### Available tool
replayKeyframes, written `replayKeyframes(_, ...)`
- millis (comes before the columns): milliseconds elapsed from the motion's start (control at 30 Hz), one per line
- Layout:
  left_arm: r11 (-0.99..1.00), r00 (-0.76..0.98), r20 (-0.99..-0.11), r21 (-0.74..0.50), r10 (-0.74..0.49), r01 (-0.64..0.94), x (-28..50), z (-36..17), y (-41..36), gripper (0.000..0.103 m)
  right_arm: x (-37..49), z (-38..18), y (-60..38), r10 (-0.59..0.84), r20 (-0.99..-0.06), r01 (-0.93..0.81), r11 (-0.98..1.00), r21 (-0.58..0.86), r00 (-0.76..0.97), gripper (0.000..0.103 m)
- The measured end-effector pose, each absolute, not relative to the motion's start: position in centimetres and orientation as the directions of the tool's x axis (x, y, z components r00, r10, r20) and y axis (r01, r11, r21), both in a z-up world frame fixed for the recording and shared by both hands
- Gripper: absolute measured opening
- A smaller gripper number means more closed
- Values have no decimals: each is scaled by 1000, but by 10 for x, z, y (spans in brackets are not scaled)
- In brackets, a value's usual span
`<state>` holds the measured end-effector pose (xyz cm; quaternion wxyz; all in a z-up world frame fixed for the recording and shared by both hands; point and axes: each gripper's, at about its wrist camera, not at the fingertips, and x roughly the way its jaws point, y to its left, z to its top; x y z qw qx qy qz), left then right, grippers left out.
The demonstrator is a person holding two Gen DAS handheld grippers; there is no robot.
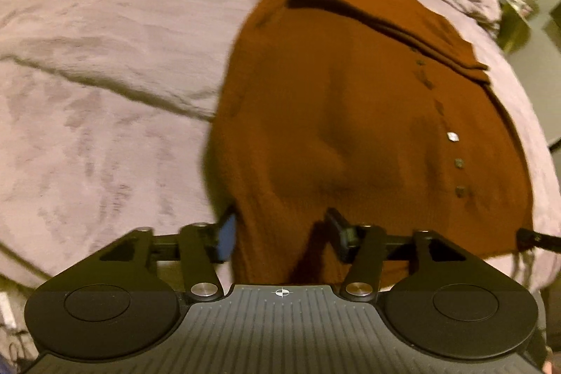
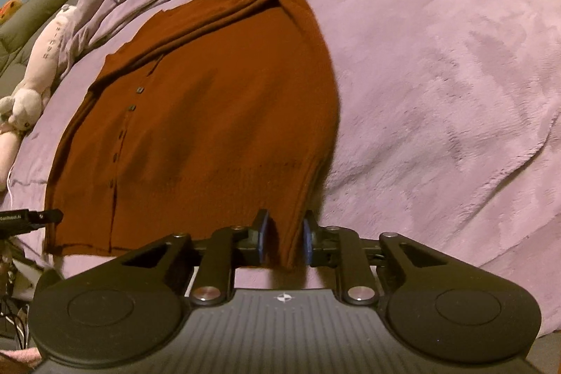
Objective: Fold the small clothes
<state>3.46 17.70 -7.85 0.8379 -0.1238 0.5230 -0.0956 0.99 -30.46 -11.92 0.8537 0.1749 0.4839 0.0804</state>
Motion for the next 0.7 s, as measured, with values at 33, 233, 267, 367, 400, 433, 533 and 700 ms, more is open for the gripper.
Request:
replayKeyframes(33,953,427,-856,-300,-292,50,35,-79,174,61,11,-120,-304,313,-797,31,923,383,516,19)
replayKeyframes(233,963,392,-880,-236,-268,130,43,-76,163,16,14,-122,-305,344,-785,35,907,420,515,5)
replayKeyframes(267,958,381,-879,-257,-287,128,45,-75,164,15,14,-122,-306,351,-782,40,901,431,515,5)
replayKeyframes(367,952,365,-879,-284,-308,117,50,-71,166,13,15,-120,-308,378,-769,45,884,465,516,5)
replayKeyframes(400,945,365,-872,-304,-326,118,51,-67,166,13,15,-118,-310,393,-759,46,874,484,519,5)
replayKeyframes(433,936,375,-858,-330,-352,123,52,-61,167,13,16,-114,-311,410,-746,43,863,504,525,5)
replayKeyframes(533,908,433,-801,-397,-414,134,61,-36,170,13,23,-100,-316,438,-697,31,835,550,567,5)
replayKeyframes(700,887,541,-715,-439,-442,145,95,-1,169,13,58,-69,-315,413,-626,-28,848,530,662,4)
